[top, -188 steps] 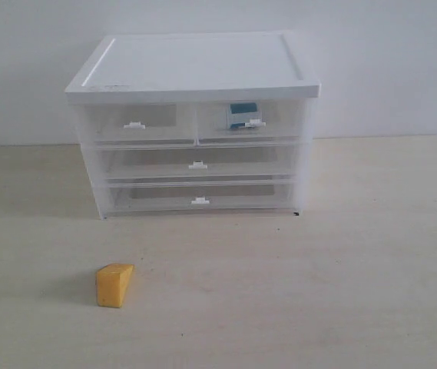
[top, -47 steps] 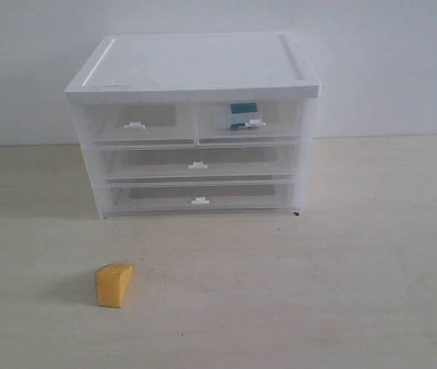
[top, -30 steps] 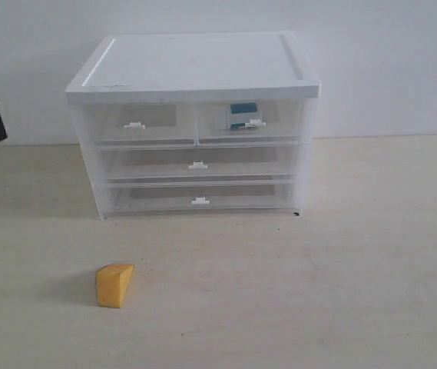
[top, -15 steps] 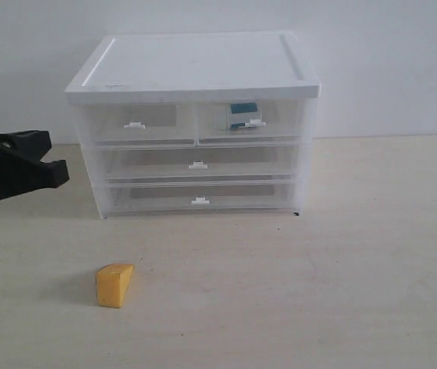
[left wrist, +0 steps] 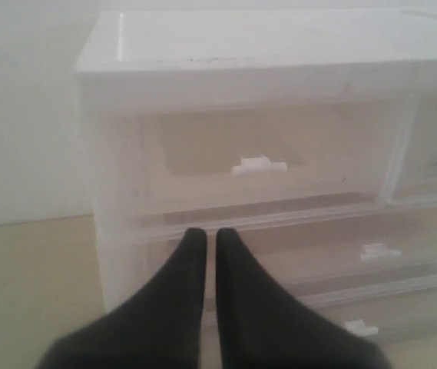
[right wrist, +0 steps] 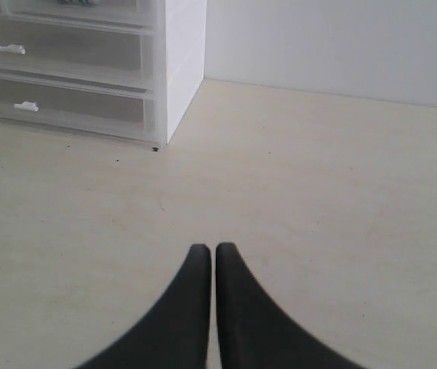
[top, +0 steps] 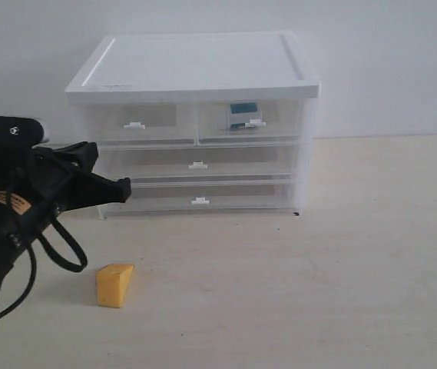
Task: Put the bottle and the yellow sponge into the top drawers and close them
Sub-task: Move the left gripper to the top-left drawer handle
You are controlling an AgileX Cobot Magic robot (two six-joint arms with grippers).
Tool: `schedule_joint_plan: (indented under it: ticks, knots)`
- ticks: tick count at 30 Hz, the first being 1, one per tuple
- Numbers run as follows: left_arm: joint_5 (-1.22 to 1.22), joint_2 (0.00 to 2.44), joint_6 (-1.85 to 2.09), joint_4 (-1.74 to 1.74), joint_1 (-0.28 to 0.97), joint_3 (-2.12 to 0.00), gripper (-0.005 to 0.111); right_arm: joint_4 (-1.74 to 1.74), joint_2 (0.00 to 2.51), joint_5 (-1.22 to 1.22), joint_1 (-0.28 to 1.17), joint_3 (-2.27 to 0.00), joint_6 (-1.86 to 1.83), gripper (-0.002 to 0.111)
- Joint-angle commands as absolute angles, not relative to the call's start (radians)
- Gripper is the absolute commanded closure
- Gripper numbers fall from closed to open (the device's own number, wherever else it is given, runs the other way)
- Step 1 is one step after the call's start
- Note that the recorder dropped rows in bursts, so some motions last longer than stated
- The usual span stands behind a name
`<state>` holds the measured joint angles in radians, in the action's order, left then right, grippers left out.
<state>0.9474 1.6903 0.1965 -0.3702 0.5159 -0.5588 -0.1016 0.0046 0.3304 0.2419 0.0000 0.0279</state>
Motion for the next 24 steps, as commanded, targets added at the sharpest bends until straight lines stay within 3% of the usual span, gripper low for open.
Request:
schedule_joint_plan:
  ticks: [1, 3, 5, 10, 12, 14, 19, 24]
  knots:
    - [0.975, 1.777, 0.180, -0.349, 0.532, -0.635, 0.103, -0.102, 0.000, 0.324, 0.240, 0.000, 0.025, 0.108]
    - [0.973, 1.813, 0.171, -0.338, 0.532, -0.669, 0.100, -0.102, 0.000, 0.324, 0.240, 0.000, 0.025, 0.108]
    - [0.971, 1.840, 0.171, -0.324, 0.532, -0.694, 0.090, -0.102, 0.000, 0.324, 0.240, 0.000, 0.025, 0.108]
    - [0.982, 1.889, 0.173, -0.317, 0.532, -0.736, 0.038, -0.102, 0.000, 0.324, 0.240, 0.000, 0.025, 0.108]
    - [0.994, 1.902, 0.173, -0.317, 0.532, -0.751, 0.025, -0.102, 0.000, 0.324, 0.240, 0.000, 0.025, 0.108]
    - [1.015, 1.914, 0.173, -0.317, 0.532, -0.761, 0.027, -0.102, 0.000, 0.324, 0.240, 0.000, 0.025, 0.108]
    - [1.183, 1.964, 0.137, -0.317, 0.532, -0.761, 0.046, -0.102, 0.000, 0.324, 0.240, 0.000, 0.025, 0.108]
    - [1.221, 2.031, 0.128, -0.317, 0.532, -0.780, 0.047, -0.102, 0.000, 0.324, 0.240, 0.000, 0.025, 0.108]
